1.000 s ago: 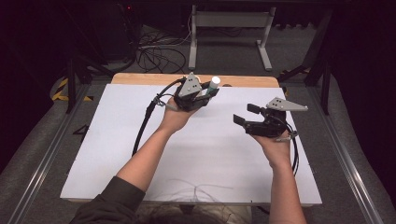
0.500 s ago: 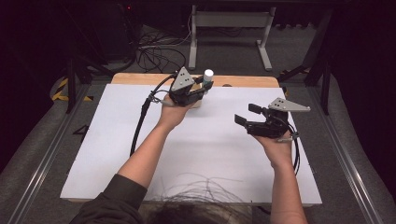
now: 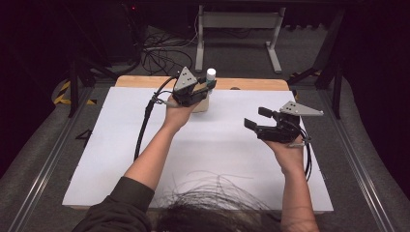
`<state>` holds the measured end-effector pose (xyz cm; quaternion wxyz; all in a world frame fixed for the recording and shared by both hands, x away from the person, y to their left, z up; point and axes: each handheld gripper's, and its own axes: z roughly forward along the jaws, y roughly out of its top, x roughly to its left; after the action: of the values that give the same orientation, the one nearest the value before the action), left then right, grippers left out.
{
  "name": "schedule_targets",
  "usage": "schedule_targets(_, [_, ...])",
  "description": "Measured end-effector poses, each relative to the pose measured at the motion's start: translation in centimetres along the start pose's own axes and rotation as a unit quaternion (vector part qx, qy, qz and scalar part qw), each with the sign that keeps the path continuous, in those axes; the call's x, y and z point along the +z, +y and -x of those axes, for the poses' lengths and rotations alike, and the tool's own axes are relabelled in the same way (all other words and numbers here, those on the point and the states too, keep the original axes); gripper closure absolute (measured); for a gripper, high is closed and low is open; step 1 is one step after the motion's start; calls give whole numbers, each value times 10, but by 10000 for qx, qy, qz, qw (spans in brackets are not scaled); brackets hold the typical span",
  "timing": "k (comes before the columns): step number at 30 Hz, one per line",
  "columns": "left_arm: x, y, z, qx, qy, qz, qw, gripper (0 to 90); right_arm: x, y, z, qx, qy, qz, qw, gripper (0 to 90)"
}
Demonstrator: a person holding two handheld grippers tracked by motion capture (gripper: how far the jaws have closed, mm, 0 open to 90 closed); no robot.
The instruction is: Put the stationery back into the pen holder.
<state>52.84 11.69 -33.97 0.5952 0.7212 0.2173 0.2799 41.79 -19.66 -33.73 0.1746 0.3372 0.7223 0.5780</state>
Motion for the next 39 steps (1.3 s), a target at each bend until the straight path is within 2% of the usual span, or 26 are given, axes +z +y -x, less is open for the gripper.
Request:
schedule_targets(10, [4, -6, -10, -59, 188, 37, 9998, 652, 0, -1, 2, -24, 23, 37, 10000, 216])
schedule_targets(19, [7, -15, -20, -195, 305, -25, 9993, 652, 1, -3, 4, -62, 42, 82, 9999, 200])
schedule_targets(23, [8, -18, -24, -184, 379, -33, 9991, 652, 1, -4, 4, -83, 40, 115, 9999, 191])
schedule_targets(36, [13, -28, -36, -335, 635, -34, 9974, 652, 2, -6, 6, -123, 60, 156, 9998, 193])
schedule_targets(39, [15, -31, -39, -425, 677, -27, 9968, 652, 3, -6, 7, -123, 67, 155, 9998, 194])
